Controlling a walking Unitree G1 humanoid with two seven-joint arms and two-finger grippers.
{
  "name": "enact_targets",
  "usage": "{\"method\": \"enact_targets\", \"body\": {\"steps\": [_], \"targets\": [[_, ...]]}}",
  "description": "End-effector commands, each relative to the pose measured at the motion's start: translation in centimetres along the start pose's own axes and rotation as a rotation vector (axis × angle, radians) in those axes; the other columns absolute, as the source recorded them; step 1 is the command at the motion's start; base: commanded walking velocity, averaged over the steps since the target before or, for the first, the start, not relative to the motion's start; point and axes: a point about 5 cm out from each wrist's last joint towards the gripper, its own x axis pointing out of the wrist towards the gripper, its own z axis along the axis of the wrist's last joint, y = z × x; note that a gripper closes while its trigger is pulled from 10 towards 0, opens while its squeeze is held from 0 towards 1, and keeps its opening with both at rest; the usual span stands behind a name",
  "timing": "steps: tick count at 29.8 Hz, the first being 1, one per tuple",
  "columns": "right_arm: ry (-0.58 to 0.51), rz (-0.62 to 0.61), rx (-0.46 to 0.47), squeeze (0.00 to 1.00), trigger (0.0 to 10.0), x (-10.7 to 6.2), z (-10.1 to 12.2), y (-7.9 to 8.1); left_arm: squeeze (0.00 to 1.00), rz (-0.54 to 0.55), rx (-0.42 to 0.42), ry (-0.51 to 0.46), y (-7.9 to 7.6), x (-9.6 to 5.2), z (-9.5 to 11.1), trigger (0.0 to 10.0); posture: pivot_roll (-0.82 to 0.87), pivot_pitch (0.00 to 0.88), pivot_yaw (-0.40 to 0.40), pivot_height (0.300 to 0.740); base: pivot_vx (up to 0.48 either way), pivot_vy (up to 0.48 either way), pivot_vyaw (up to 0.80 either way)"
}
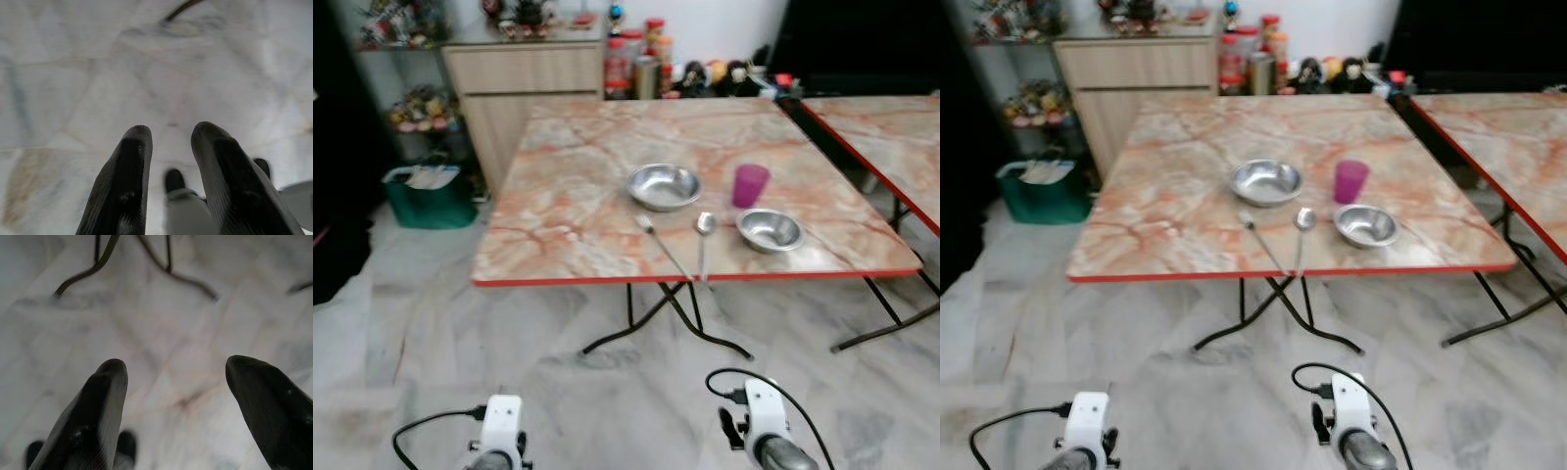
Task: Setting the table
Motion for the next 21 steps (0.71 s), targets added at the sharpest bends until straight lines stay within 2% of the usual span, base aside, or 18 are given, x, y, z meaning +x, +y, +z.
{"method": "enact_targets", "body": {"steps": [1, 3, 4, 7, 9, 19, 21], "targets": [[-0.062, 0.029, -0.007, 0.0, 10.0, 0.3, 1.6, 1.0, 0.0, 0.035, 0.015, 0.029, 1.4, -0.1, -0.5, 10.0, -0.02, 0.0, -0.023, 0.74, 0.0, 0.0, 0.0], [-0.166, 0.069, -0.07, 0.0, 10.0, 0.5, 3.6, 1.5, 0.0, 0.032, 0.021, 0.034, 1.4, -0.2, -0.7, 10.0, -0.02, 0.0, -0.023, 0.74, 0.0, 0.0, 0.0], [-0.166, 0.069, -0.07, 0.0, 10.0, 0.5, 3.6, 1.5, 0.0, 0.032, 0.021, 0.034, 1.4, -0.2, -0.7, 10.0, -0.02, 0.0, -0.023, 0.74, 0.0, 0.0, 0.0], [-0.327, 0.112, -0.131, 0.0, 10.0, 0.3, 6.1, 2.2, 0.0, 0.033, 0.015, 0.03, 1.3, -0.2, -0.6, 10.0, -0.03, 0.0, -0.03, 0.74, 0.0, 0.0, 0.0], [-0.38, 0.124, -0.159, 0.0, 10.0, 0.1, 6.9, 2.5, 0.0, 0.035, 0.02, 0.032, 1.3, -0.2, -0.7, 10.0, -0.03, 0.0, -0.029, 0.74, 0.0, 0.0, 0.0], [-0.724, 0.1, -0.16, 0.0, 10.0, -1.6, 12.4, 4.3, 0.0, 0.037, 0.028, 0.028, 1.3, -0.2, -0.7, 10.0, -0.06, 0.0, -0.014, 0.74, 0.0, 0.0, 0.0], [-0.803, 0.09, -0.112, 0.0, 10.0, -2.3, 13.9, 4.8, 0.0, 0.039, 0.022, 0.021, 1.4, -0.2, -0.5, 10.0, -0.06, 0.0, -0.011, 0.74, 0.0, 0.0, 0.0]]}}
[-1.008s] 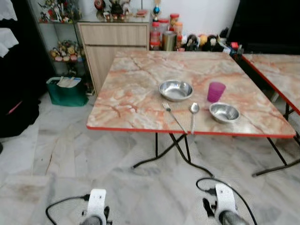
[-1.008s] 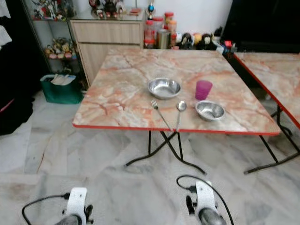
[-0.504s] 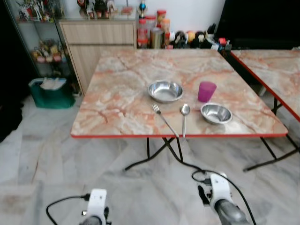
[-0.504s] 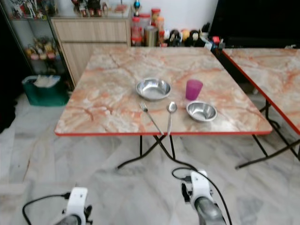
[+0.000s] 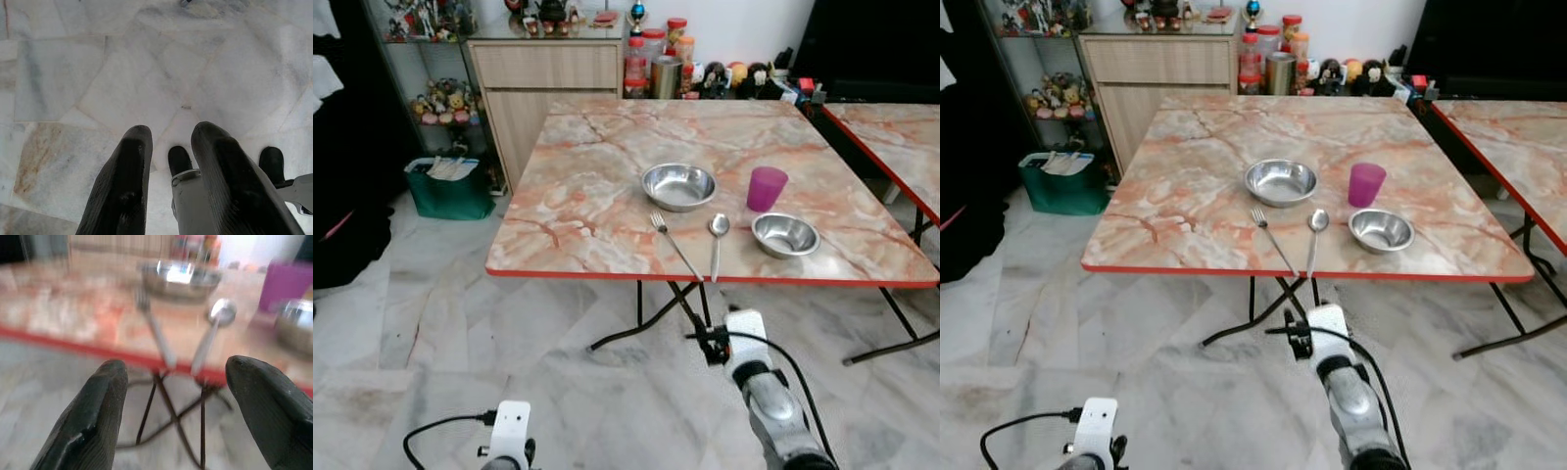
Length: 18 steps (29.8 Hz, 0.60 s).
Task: Setting the table
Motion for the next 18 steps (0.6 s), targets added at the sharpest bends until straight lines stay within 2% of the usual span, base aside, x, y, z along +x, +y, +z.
{"method": "enact_targets", "body": {"steps": [1, 3, 8, 9, 13, 15, 18], "targets": [[-0.089, -0.029, 0.02, 0.0, 10.0, 0.8, 1.9, 0.2, 0.0, 0.005, 0.009, -0.004, 0.0, 0.0, 0.1, 10.0, -0.06, 0.0, -0.011, 0.74, 0.0, 0.0, 0.0], [-0.153, -0.061, 0.043, 0.0, 10.0, 1.7, 3.8, 0.4, 0.0, 0.008, 0.006, -0.012, 0.0, 0.1, 0.3, 10.0, -0.07, 0.0, -0.002, 0.74, 0.0, 0.0, 0.0], [-0.186, -0.086, 0.071, 0.0, 10.0, 2.9, 5.5, 0.4, 0.0, 0.005, 0.01, -0.017, 0.0, 0.1, 0.5, 10.0, -0.06, 0.0, -0.003, 0.74, 0.0, 0.0, 0.0], [-0.18, -0.088, 0.101, 0.0, 10.0, 3.1, 5.8, 0.3, 0.0, 0.004, 0.011, -0.018, -0.1, 0.1, 0.5, 10.0, -0.06, 0.0, -0.005, 0.74, 0.0, 0.0, -0.8], [-0.191, -0.091, 0.091, 0.0, 10.0, 3.3, 6.0, 0.1, 0.0, 0.005, 0.01, -0.018, -0.1, 0.1, 0.5, 10.0, -0.06, 0.0, -0.007, 0.74, 0.0, 0.0, -0.79], [-0.195, -0.083, 0.064, 0.0, 10.0, 3.2, 6.1, 0.3, 0.0, 0.007, 0.007, -0.018, -0.1, 0.1, 0.5, 10.0, -0.06, 0.0, -0.007, 0.74, 0.0, 0.0, 0.0], [-0.173, -0.05, 0.078, 0.0, 10.0, 3.1, 5.7, 1.0, 0.0, 0.013, 0.002, -0.015, 0.0, 0.1, 0.4, 10.0, -0.05, 0.0, -0.013, 0.74, 0.25, 0.0, 0.0]]}}
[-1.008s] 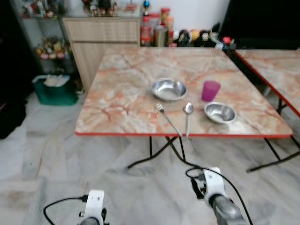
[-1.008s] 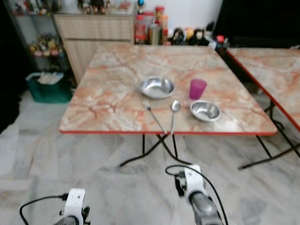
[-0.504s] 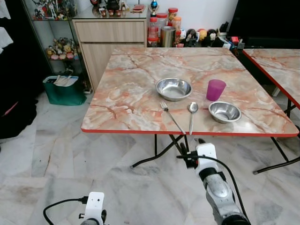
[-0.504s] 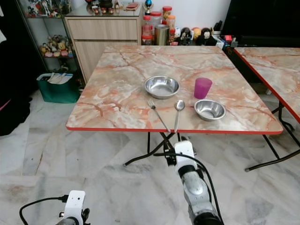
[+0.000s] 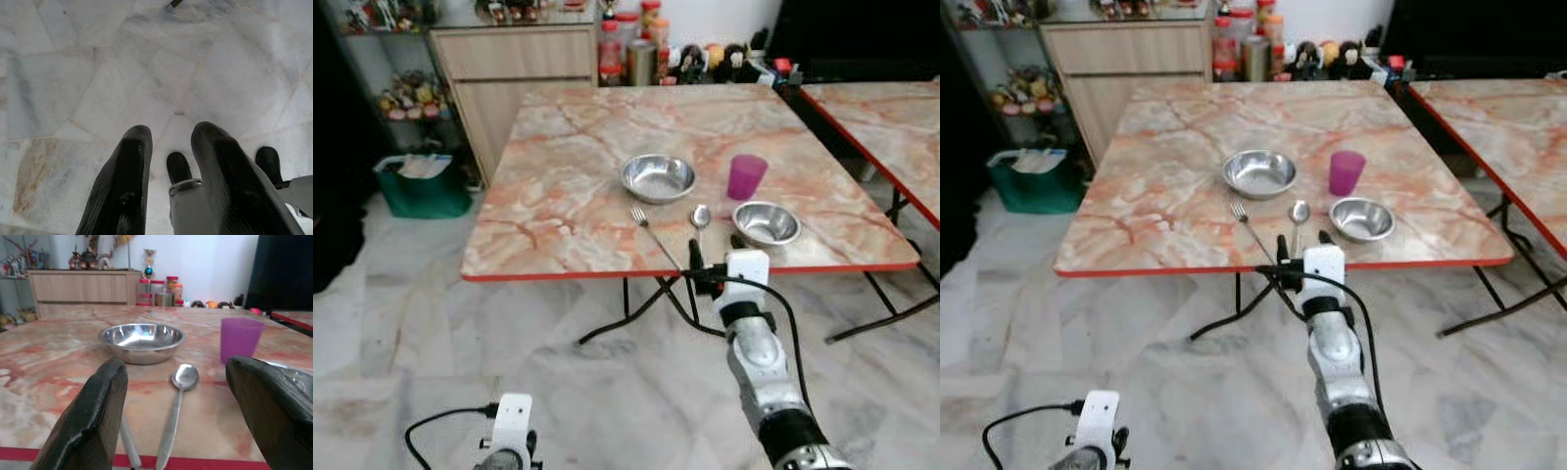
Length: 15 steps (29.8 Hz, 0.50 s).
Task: Setting the table
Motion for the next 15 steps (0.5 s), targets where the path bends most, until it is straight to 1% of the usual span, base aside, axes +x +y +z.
{"method": "enact_targets", "body": {"steps": [1, 6, 10, 15], "targets": [[0.006, 0.022, 0.005, 0.0, 10.0, -0.1, -0.1, 0.6, 0.0, 0.011, 0.001, 0.012, 0.1, -0.1, -0.4, 10.0, -0.05, 0.0, -0.013, 0.74, 0.251, 0.0, 0.0], [0.001, 0.043, 0.029, 0.0, 10.0, -0.3, 0.0, 1.5, 0.0, 0.012, -0.002, 0.012, 0.1, -0.1, -0.5, 10.0, -0.05, 0.0, -0.016, 0.74, 0.253, 0.0, 0.0], [0.006, 0.044, 0.038, 0.0, 10.0, -0.3, 0.0, 1.6, 0.0, 0.01, -0.002, 0.012, 0.1, -0.1, -0.5, 10.0, -0.05, 0.0, -0.011, 0.74, 0.279, 0.0, 0.0], [0.008, 0.045, 0.045, 0.0, 10.0, -0.3, 0.0, 1.7, 0.0, 0.006, 0.01, 0.01, 0.2, -0.1, -0.5, 10.0, -0.05, 0.0, -0.006, 0.74, 0.346, 0.0, 0.0]]}}
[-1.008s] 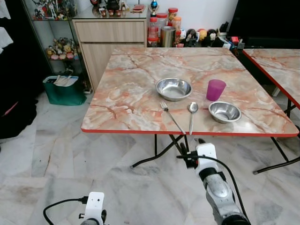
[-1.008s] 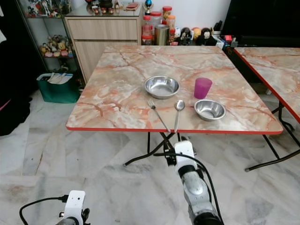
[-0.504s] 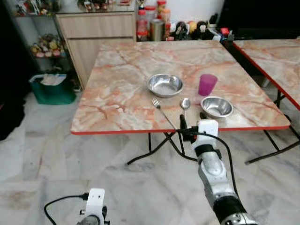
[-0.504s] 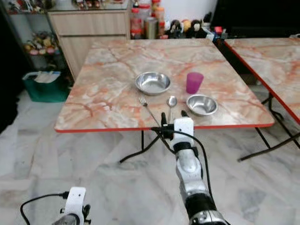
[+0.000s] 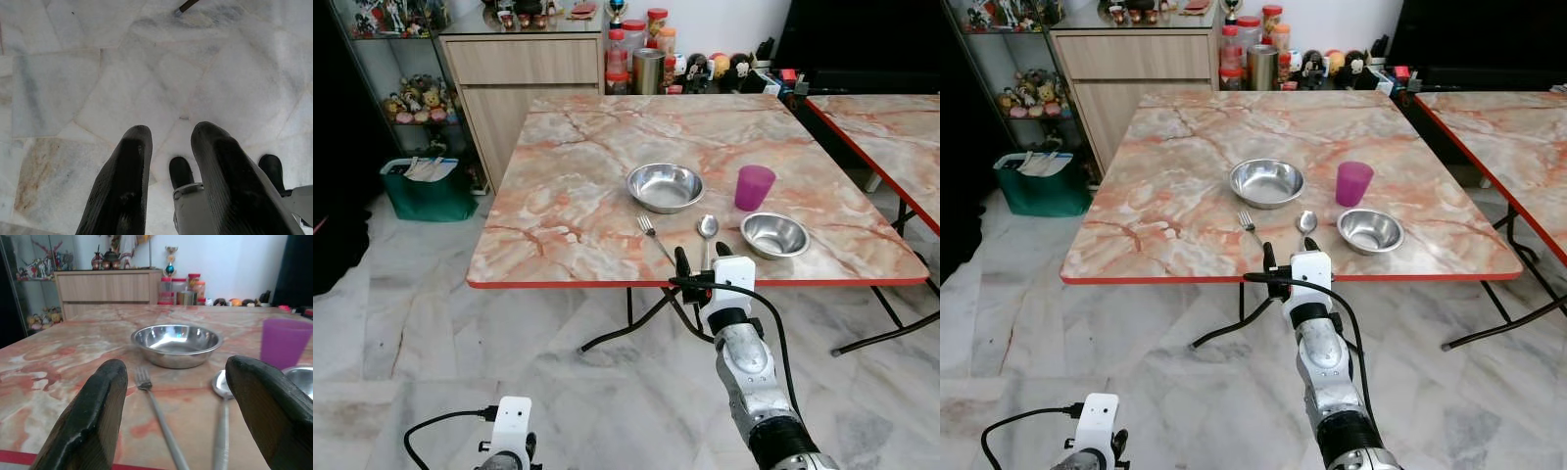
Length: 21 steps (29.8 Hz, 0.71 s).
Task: Setting the table
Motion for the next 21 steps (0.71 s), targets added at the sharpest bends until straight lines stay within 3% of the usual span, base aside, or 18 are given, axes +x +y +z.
{"method": "enact_targets", "body": {"steps": [1, 21], "targets": [[-0.008, 0.005, 0.001, 0.0, 10.0, 0.16, 0.32, 0.05, 0.0, -0.002, 0.015, 0.01, 0.04, -0.03, -0.18, 10.0, -0.05, 0.0, -0.003, 0.74, 0.356, 0.0, 0.0], [-0.001, 0.013, 0.012, 0.0, 10.0, -0.08, 0.12, 0.41, 0.0, -0.021, 0.028, 0.011, -0.25, -0.02, -0.17, 10.0, -0.05, 0.0, -0.003, 0.74, 0.353, 0.0, 0.0]]}}
